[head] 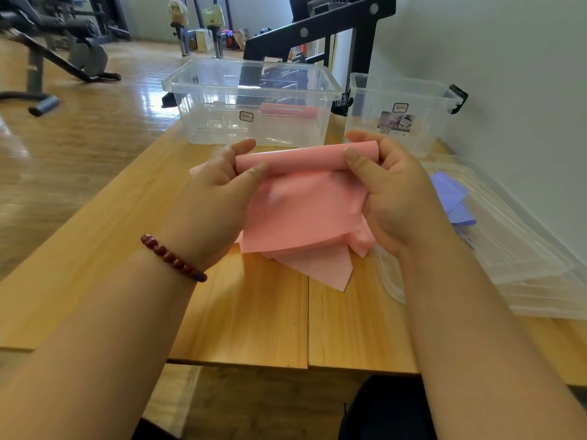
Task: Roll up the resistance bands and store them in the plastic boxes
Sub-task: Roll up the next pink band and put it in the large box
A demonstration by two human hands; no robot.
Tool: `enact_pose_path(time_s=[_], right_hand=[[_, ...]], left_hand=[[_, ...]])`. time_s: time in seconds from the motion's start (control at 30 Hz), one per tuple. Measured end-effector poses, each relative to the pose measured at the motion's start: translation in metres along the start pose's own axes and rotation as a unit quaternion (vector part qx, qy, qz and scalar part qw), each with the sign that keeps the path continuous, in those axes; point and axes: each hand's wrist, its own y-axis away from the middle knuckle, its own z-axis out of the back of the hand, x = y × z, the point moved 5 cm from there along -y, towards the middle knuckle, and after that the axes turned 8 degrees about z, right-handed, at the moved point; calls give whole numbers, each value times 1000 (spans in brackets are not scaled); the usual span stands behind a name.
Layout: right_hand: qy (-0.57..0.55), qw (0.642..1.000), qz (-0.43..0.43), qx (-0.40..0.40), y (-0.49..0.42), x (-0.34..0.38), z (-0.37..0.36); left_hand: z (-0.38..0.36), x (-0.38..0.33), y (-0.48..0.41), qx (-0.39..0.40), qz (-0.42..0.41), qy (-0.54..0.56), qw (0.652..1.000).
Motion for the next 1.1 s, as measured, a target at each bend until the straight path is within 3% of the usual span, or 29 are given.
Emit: enact_pose_path(time_s=[0.33, 0.6, 0.8, 0.93, 1.1], right_hand=[[-5, 1000, 11, 19, 3, 0, 2], [-8, 998, 57, 35, 4, 4, 2], [-1, 996, 68, 62, 4, 3, 1], [-39, 993, -13, 110, 6, -3, -3], [-6, 997, 29, 66, 6, 2, 0]], left_hand=[[-1, -1, 2, -38, -15, -25, 999], [5, 2, 5, 25, 70, 45, 996], [6, -1, 4, 58, 39, 3, 998], [9, -5, 7, 21, 16, -11, 1000], [8, -5, 7, 37, 2, -8, 999]])
